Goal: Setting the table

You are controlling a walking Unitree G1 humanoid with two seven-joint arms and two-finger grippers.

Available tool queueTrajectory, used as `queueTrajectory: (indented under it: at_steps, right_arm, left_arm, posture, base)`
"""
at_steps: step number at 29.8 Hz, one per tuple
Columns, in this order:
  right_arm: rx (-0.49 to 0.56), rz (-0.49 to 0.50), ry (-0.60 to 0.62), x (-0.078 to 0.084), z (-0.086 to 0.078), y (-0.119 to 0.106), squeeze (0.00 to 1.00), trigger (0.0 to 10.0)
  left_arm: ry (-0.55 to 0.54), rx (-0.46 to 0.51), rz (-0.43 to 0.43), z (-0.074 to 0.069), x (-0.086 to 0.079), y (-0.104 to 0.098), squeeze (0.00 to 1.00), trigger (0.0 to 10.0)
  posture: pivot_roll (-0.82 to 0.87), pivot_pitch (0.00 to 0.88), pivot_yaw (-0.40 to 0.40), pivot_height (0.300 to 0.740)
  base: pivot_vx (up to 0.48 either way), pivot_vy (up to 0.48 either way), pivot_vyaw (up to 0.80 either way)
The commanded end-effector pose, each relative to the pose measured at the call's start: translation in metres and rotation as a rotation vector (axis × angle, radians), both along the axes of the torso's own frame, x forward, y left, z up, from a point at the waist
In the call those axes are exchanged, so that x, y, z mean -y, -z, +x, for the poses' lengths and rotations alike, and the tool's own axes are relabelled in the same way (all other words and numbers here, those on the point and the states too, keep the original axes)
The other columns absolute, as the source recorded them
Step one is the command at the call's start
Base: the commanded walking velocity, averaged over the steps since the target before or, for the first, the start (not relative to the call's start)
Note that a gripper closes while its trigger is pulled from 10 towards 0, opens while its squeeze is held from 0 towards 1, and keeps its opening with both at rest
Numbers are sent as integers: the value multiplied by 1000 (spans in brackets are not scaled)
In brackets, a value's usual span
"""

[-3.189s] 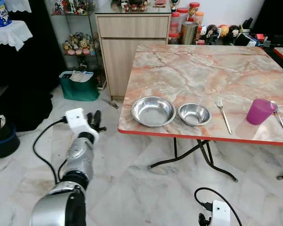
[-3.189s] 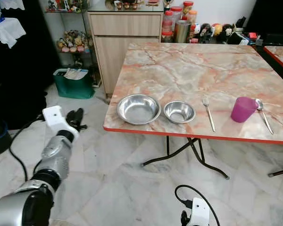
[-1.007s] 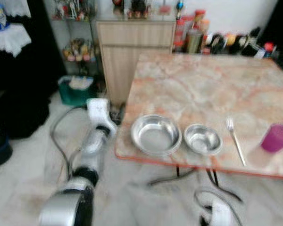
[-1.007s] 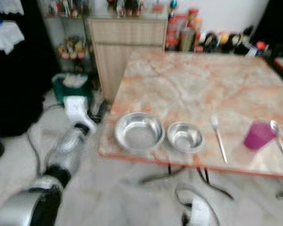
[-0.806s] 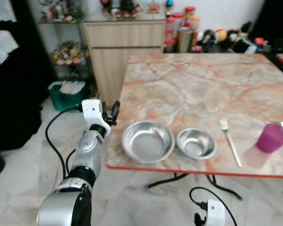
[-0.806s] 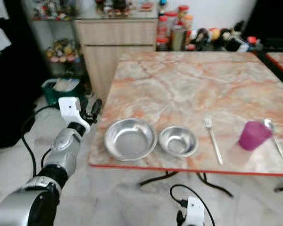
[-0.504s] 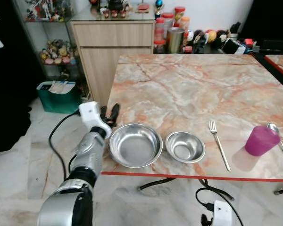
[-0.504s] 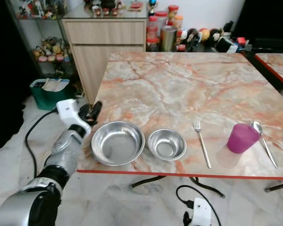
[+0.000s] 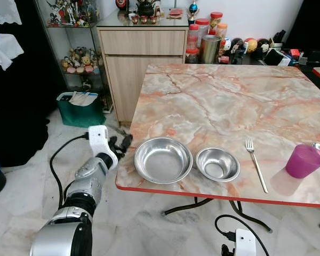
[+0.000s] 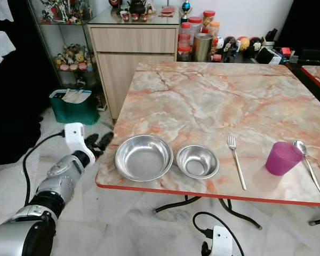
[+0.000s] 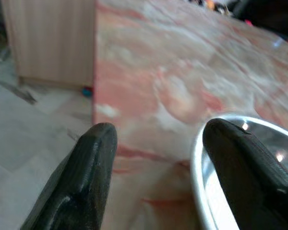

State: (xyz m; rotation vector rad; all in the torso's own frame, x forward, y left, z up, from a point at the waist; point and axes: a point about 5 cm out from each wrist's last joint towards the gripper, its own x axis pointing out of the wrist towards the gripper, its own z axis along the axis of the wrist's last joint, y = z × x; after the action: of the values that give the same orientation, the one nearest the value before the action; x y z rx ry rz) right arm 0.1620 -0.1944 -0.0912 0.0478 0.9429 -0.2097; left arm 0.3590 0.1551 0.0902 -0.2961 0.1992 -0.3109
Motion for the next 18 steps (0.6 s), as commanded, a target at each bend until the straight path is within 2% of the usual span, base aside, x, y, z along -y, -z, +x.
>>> queueTrajectory:
  at_steps: [1,5,6,10,18]
  right_arm:
    - [-4,3,-14,-2,1,0,0,10000]
    - [-4,4,-14,-2,1,0,0,10000]
    - [-3,1,-25,-3,2,0,0,10000]
    - [-6,-4,-29,-2,1,0,0,10000]
    - [-6,-7,-33,-2,0,0,0,10000]
  left_arm:
    - [26,-9,25,0,3,1,1000,10000]
    - [28,-28,16,-1,4,2,1000,10000]
    - [40,-56,-21,-1,8,3,0,10000]
    - [51,-92,-75,-1,10,3,0,10000]
    - [124,-125,-32,-4,14,5,0,10000]
  posture:
    - [18,0,-8,736]
    - [18,0,-8,736]
    - [13,0,-6,736]
    - [13,0,-8,736]
    - [14,0,-9,736]
  base:
    - [0,0,0]
    - [0,0,0]
    - [0,0,0]
    - [0,0,0]
    - [0,0,0]
